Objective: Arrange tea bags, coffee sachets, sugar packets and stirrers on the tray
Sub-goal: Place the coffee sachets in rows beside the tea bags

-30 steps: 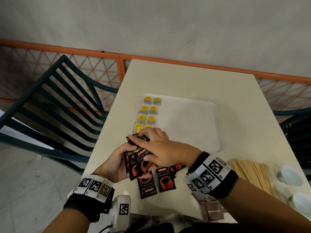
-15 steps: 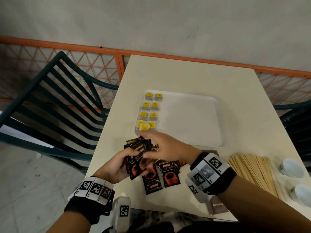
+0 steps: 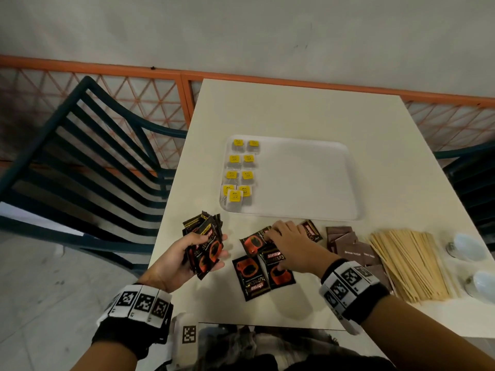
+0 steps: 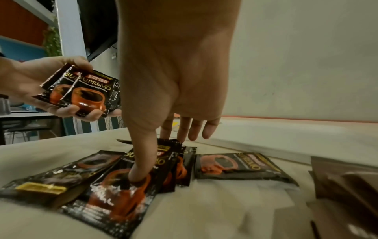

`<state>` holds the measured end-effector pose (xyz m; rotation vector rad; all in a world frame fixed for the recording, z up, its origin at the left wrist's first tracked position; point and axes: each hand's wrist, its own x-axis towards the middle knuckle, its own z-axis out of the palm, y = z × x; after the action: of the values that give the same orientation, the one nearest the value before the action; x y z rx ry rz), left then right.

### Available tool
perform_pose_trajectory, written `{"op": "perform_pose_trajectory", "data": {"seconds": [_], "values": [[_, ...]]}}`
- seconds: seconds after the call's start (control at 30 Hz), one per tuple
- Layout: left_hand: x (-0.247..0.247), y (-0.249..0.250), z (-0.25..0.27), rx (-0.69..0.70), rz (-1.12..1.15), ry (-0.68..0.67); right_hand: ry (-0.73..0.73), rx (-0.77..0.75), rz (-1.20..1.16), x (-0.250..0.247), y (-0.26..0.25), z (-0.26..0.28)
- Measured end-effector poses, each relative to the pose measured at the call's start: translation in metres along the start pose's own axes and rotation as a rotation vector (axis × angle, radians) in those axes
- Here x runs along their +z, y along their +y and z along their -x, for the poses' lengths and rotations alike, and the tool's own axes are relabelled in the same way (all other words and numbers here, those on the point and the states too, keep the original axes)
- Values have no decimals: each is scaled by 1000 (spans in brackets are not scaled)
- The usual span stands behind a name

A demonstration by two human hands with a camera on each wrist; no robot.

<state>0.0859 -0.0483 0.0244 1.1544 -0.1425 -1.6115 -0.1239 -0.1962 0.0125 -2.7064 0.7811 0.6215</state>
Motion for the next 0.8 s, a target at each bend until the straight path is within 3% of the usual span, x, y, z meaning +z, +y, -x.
{"op": "perform_pose_trajectory", "data": {"seconds": [0.2, 0.33, 0.53, 0.8], "values": [[-3, -4, -2, -40, -46, -14, 32, 41, -24, 6, -9, 10], [-4, -4, -2, -53, -55, -52, 98, 10, 83, 3, -15, 10], [-2, -1, -2, -44, -91, -84, -78, -72, 142, -5, -20, -9], [-2, -1, -1, -63, -74, -106, 40, -105, 191, -11, -19, -11]]}}
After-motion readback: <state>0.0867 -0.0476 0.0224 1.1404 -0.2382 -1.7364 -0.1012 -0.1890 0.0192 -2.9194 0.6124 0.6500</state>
